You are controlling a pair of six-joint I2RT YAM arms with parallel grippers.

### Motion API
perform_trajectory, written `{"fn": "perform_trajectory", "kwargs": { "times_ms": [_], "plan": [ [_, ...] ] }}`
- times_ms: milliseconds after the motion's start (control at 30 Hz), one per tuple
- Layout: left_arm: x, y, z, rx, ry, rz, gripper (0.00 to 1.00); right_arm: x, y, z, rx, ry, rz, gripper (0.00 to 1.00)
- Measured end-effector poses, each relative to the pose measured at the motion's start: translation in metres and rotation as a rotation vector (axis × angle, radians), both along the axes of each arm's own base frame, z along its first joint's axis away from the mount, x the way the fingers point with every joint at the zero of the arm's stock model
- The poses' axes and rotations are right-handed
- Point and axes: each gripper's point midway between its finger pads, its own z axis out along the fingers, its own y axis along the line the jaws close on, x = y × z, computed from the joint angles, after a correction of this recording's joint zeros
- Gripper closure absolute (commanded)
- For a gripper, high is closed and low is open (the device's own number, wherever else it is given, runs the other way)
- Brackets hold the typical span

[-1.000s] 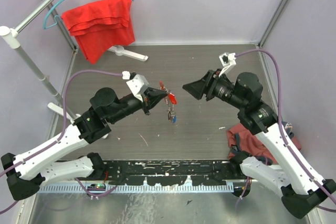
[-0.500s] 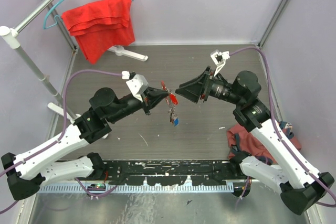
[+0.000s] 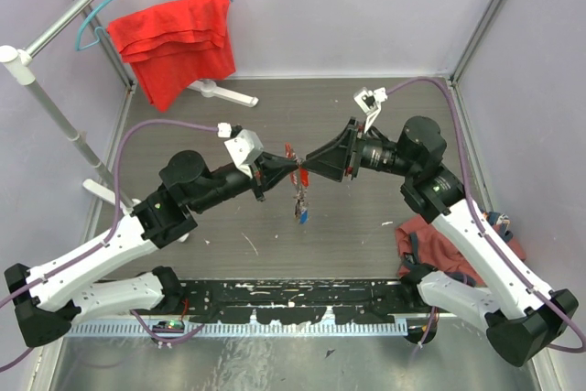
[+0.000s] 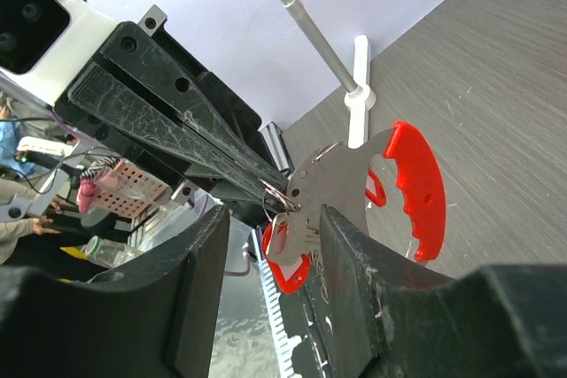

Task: Put the keys on the keyring

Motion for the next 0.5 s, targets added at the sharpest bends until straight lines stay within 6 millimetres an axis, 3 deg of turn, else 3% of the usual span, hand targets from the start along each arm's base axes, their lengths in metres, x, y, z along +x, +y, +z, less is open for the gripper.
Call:
{"fn": "perform_trajectory", "kwargs": {
  "times_ms": [267, 500],
  "plan": [
    [0.0, 0.0, 0.005, -0.009, -0.006, 0.0, 1.0, -0.007, 0.007, -0.017, -0.061, 0.018, 0.04, 0.51],
    [0.0, 0.0, 0.005, -0.009, -0.006, 0.0, 1.0, -0.007, 0.006, -0.02, -0.087, 0.005, 0.03, 0.65]
  ]
}}
